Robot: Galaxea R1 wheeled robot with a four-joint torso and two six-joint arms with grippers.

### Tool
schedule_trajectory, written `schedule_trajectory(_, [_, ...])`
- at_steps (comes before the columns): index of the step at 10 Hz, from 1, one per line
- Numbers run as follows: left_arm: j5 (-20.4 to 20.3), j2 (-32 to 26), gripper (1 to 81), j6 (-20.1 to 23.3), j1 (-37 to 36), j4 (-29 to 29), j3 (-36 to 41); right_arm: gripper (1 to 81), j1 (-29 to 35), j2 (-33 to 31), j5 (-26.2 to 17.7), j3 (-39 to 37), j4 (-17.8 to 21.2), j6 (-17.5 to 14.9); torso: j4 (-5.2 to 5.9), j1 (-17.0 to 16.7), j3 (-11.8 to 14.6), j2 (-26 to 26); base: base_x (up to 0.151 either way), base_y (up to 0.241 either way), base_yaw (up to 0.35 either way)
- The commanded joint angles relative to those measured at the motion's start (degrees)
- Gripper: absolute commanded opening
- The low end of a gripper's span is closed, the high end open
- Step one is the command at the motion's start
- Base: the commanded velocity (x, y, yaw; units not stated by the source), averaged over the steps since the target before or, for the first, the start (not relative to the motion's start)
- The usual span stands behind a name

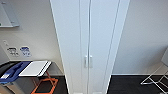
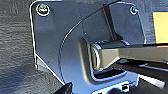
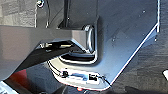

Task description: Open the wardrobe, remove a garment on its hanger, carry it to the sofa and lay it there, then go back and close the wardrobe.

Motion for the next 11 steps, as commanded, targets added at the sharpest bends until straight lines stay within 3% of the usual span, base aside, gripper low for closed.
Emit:
schedule_trajectory(1, [3.27,-0.46,81.1,-0.08,-1.60,0.68,0.26,81.1,1.21,-0.11,-3.57,1.09,-0.18,-0.24,0.00,0.00,0.00,0.00,0.065,0.000,0.000])
schedule_trajectory(11, [3.36,-0.54,81.1,-0.08,-1.43,0.50,0.44,81.1,1.47,1.03,-2.69,0.56,-2.82,-0.42,0.00,-0.01,0.05,-0.06,0.083,0.000,0.000])
